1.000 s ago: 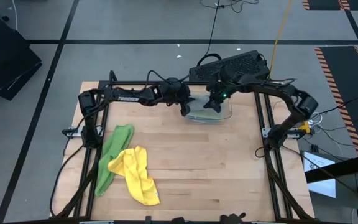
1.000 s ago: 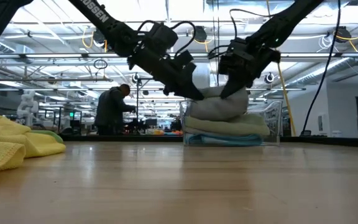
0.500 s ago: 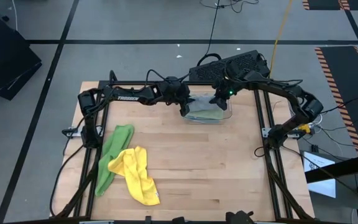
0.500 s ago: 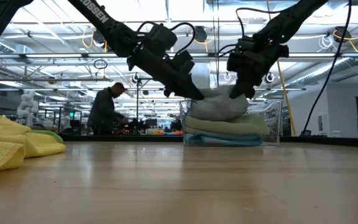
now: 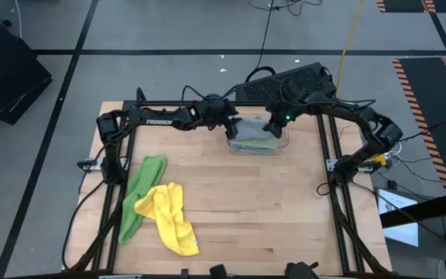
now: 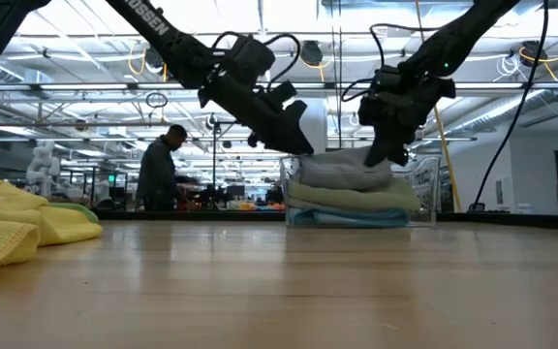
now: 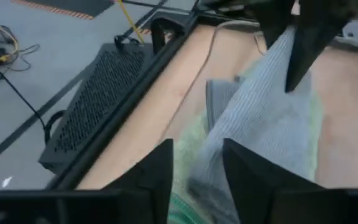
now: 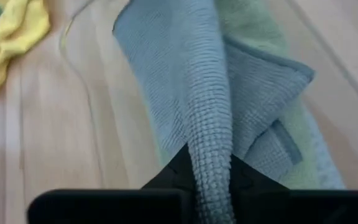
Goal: Fold microfiber towels
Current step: Put the gray towel in the transparent bin
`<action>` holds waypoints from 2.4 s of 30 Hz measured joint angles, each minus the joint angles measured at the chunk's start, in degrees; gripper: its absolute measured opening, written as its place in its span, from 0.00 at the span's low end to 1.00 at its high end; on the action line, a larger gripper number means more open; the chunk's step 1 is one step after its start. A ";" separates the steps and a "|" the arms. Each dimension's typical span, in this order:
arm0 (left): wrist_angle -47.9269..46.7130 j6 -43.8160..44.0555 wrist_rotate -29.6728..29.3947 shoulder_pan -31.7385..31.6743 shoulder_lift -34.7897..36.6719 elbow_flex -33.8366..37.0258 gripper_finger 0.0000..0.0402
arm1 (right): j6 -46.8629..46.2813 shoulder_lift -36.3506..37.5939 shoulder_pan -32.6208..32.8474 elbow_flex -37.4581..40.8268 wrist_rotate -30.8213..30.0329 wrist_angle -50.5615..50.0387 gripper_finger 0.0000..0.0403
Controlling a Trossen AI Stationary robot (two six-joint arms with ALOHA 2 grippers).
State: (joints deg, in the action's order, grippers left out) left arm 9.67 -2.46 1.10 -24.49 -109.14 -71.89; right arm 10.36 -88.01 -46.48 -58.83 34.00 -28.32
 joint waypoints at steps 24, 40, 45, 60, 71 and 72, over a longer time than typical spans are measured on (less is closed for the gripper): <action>-7.39 -1.58 -4.08 3.64 -4.92 -8.86 0.19 | -8.97 1.70 -1.40 0.16 0.44 1.93 0.28; -9.54 -3.28 -4.67 -0.23 -4.21 -8.86 0.18 | -22.18 5.83 6.55 0.07 -2.55 9.10 0.19; -11.30 -3.09 -4.73 -1.33 0.18 -10.00 0.18 | -23.45 0.45 8.48 0.09 -3.63 15.36 0.02; -19.08 0.26 -11.67 -1.72 12.41 -10.50 0.18 | -30.04 -13.63 6.75 0.09 -3.97 26.96 0.00; -22.21 3.17 -11.66 1.43 12.56 -10.48 0.18 | -32.23 -9.88 5.52 0.09 -3.80 26.57 0.00; -22.40 3.59 -11.69 1.70 12.56 -10.50 0.18 | -32.25 -9.02 5.16 0.09 -3.88 26.35 0.00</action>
State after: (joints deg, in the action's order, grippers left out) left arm -12.73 1.13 -10.59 -22.80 -96.57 -82.39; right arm -21.89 -97.02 -41.32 -58.74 30.12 -1.97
